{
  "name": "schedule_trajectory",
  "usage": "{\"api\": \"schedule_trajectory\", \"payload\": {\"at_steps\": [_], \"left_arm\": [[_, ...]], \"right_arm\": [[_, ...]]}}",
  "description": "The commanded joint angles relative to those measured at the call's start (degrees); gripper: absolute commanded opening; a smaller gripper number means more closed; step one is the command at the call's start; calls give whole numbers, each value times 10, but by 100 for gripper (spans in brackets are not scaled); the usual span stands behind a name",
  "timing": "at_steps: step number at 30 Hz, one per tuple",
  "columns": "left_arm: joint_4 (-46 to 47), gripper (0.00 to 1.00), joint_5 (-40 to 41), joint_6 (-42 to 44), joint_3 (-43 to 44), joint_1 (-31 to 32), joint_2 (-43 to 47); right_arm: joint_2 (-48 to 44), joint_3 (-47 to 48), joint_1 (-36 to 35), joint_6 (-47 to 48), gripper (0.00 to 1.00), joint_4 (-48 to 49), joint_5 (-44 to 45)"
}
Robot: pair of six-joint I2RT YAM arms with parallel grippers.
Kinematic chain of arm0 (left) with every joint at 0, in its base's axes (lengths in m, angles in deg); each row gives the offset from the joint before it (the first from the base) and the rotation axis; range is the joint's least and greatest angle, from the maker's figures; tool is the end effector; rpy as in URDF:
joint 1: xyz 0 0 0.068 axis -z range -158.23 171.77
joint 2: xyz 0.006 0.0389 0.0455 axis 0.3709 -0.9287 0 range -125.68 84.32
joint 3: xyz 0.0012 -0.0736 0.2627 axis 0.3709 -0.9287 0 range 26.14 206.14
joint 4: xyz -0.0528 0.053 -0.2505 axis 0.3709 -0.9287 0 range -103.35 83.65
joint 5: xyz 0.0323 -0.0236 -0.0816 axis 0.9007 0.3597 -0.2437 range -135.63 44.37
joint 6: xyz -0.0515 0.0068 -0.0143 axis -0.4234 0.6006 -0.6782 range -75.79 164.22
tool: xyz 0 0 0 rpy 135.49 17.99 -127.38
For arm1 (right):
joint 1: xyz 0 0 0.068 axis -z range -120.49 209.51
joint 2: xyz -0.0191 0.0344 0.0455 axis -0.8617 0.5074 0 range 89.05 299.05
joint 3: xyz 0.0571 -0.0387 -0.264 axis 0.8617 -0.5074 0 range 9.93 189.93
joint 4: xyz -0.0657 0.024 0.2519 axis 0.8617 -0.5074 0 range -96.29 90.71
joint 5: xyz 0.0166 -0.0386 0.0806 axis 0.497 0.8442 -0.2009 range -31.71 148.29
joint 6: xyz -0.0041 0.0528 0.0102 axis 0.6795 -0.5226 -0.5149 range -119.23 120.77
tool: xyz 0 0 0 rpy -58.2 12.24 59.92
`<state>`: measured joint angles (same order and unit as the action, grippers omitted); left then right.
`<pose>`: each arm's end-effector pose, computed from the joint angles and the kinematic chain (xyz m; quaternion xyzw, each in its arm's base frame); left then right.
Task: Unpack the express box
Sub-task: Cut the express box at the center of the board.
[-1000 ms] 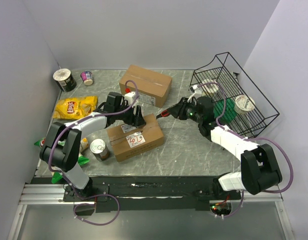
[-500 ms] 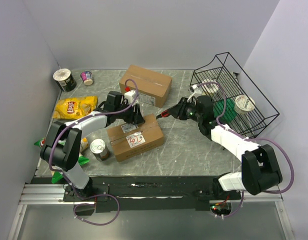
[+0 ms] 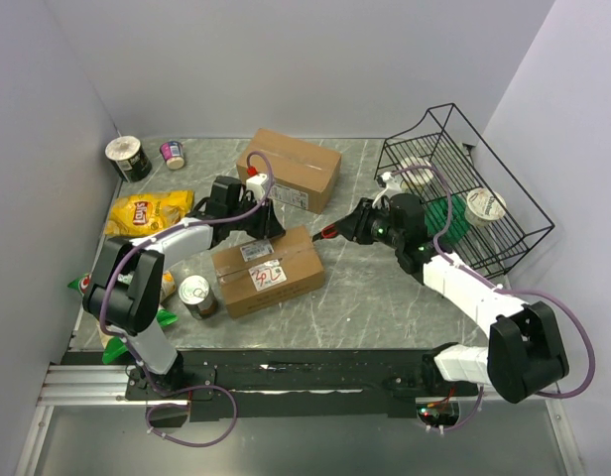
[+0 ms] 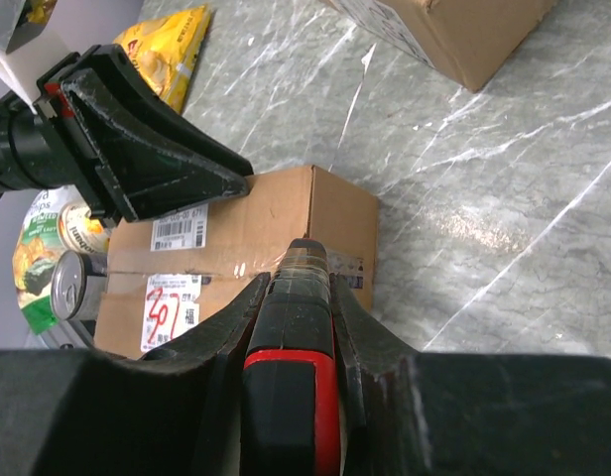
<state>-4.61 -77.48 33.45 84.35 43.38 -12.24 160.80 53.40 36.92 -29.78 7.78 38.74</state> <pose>0.3307 -0.1512 0.2088 0.2039 0.8436 -0.3559 0.3465 0.2555 0.1192 0.2621 -0.0392 0.8179 0.3743 0.4352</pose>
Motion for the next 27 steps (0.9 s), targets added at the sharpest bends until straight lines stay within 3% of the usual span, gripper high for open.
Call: {"api": "schedule_trajectory", "payload": {"at_steps": [1, 27], "left_arm": [[-44, 17, 54, 22, -14, 0, -39], [-29, 2, 97, 18, -37, 1, -38]], "right_arm": [[-30, -11, -18, -4, 0, -29, -30], [-108, -40, -38, 0, 0, -120, -47]]}}
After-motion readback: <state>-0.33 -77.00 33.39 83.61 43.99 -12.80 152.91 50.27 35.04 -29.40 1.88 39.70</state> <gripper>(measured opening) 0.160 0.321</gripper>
